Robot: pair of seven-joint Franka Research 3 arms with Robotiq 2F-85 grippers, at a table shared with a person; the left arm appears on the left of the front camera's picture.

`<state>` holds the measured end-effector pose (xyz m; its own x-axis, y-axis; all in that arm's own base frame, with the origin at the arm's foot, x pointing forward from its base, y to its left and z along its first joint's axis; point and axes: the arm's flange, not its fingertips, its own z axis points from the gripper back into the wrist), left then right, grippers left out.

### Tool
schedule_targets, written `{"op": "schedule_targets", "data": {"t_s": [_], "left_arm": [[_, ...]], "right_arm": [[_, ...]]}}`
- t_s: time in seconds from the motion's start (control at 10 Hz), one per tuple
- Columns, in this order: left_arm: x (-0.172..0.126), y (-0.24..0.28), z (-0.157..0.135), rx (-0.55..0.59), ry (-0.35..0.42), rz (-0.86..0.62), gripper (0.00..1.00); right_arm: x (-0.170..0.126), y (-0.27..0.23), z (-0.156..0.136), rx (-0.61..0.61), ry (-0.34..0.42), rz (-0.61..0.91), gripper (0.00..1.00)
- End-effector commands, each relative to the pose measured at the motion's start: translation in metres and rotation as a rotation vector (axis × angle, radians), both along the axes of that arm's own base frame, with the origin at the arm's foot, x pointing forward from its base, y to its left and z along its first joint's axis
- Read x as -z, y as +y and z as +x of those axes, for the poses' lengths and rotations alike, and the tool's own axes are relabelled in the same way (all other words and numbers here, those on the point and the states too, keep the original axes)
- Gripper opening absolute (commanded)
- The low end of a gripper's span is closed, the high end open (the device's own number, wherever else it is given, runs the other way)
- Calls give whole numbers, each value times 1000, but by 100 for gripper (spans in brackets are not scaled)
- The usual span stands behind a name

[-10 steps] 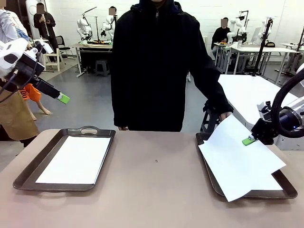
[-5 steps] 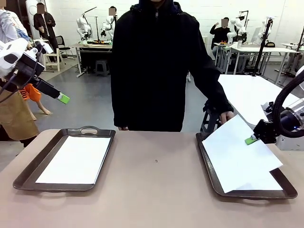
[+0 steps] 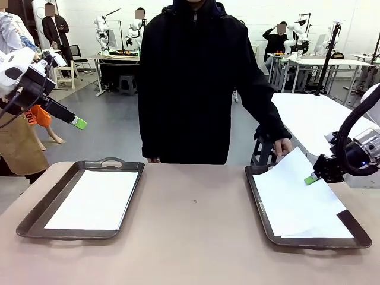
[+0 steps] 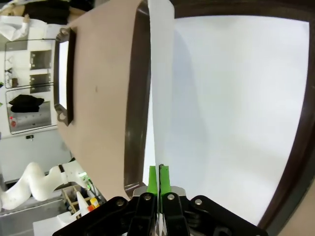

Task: Sort the A4 documents.
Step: Place the A4 Paper in the designated Handle tray.

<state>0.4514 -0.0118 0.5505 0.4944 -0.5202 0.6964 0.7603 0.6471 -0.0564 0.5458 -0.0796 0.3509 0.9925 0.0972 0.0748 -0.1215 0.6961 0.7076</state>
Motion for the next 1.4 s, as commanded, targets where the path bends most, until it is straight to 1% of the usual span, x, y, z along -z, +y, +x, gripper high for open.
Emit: {"op": "schedule_targets", "data": {"t_s": [0.0,0.3,0.4,0.5,0.8,0.9,1.0,1.1,1.2,1.3], "left_arm": [[0,0,0,4,-4,0,100],[0,0,0,4,-4,0,100],[0,0,0,4,-4,0,100],[0,0,0,4,-4,0,100],[0,0,0,4,-4,0,100],[0,0,0,4,-4,0,100],[0,0,0,4,-4,0,100],[0,0,0,4,-4,0,100],[0,0,0,4,-4,0,100],[0,0,0,4,-4,0,100]], "right_arm": [[3,6,0,5,28,-59,1],[9,5,-4,46,46,-138,1],[11,3,-3,70,94,-193,1],[11,4,-4,73,71,-182,1],[13,9,-3,82,61,-190,1],[12,11,-3,78,72,-197,1],[8,13,-4,71,68,-210,18],[5,14,-5,74,63,-226,19],[3,15,-5,89,66,-270,36],[1,15,-6,104,62,-321,37]]}}
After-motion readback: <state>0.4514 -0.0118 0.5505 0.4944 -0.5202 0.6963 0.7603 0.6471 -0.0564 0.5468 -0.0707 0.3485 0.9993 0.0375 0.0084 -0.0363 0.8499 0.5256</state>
